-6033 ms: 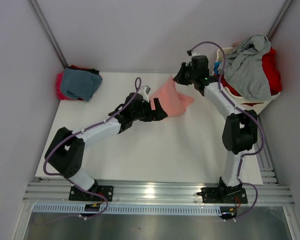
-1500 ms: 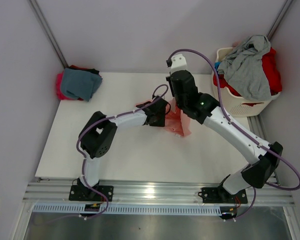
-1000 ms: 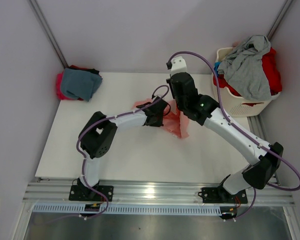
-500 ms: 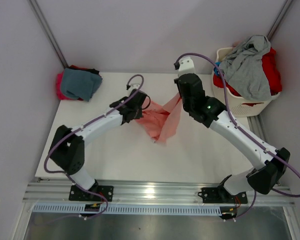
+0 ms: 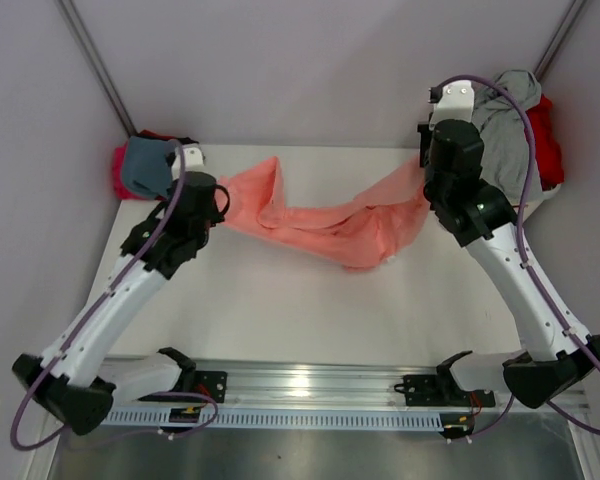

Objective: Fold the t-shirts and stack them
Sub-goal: Flatten out the tshirt

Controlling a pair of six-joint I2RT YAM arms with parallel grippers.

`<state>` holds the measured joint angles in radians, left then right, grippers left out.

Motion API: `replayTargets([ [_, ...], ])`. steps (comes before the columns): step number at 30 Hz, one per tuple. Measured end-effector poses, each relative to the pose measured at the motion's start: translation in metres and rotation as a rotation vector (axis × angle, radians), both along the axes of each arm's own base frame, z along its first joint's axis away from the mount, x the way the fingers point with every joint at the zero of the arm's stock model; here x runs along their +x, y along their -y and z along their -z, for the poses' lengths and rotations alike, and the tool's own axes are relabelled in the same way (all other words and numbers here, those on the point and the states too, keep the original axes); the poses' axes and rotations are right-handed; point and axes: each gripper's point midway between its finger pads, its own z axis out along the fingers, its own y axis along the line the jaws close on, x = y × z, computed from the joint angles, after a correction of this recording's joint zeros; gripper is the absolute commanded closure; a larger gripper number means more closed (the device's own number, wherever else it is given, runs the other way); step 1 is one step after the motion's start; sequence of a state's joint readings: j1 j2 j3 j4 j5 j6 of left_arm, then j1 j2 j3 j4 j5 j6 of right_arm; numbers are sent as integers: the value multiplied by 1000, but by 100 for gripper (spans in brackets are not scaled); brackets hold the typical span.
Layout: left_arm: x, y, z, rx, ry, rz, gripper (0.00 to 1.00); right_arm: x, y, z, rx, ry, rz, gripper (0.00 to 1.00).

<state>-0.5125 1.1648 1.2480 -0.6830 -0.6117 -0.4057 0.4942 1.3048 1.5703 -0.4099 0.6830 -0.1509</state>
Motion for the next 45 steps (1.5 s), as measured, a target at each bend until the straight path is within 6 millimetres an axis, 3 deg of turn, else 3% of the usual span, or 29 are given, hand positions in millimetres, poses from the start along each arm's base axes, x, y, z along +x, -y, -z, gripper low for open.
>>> replayTargets([
  [6,-44,-40,-81,-23,220,-17,98,-5,9,-33,37,69,8,100],
  [10,-67,-63,-112,-33,308,-61,98,-13,24,-45,56,102,39,100],
  [13,-79,-75,-110,-17,299,-94,96,-20,40,-52,67,124,85,100],
  [19,-97,-96,-88,11,262,-167,94,-28,63,-57,72,144,168,100],
  [27,-120,-108,-90,-73,316,-205,99,-30,63,-55,91,139,161,100],
  [33,-122,-94,-52,-115,235,-152,99,-25,56,-41,115,107,128,100],
  [35,-119,-84,-41,-141,207,-117,95,-22,51,-30,123,83,115,100],
  [39,-108,-39,-8,-239,135,68,81,-16,45,-12,127,45,100,100],
  [40,-104,-24,1,-273,124,132,72,-14,44,-9,128,37,96,100],
  [43,-100,19,30,-357,69,301,58,-12,40,-3,128,23,86,100],
  [45,-98,45,43,-394,28,399,57,-12,37,0,130,18,79,100],
])
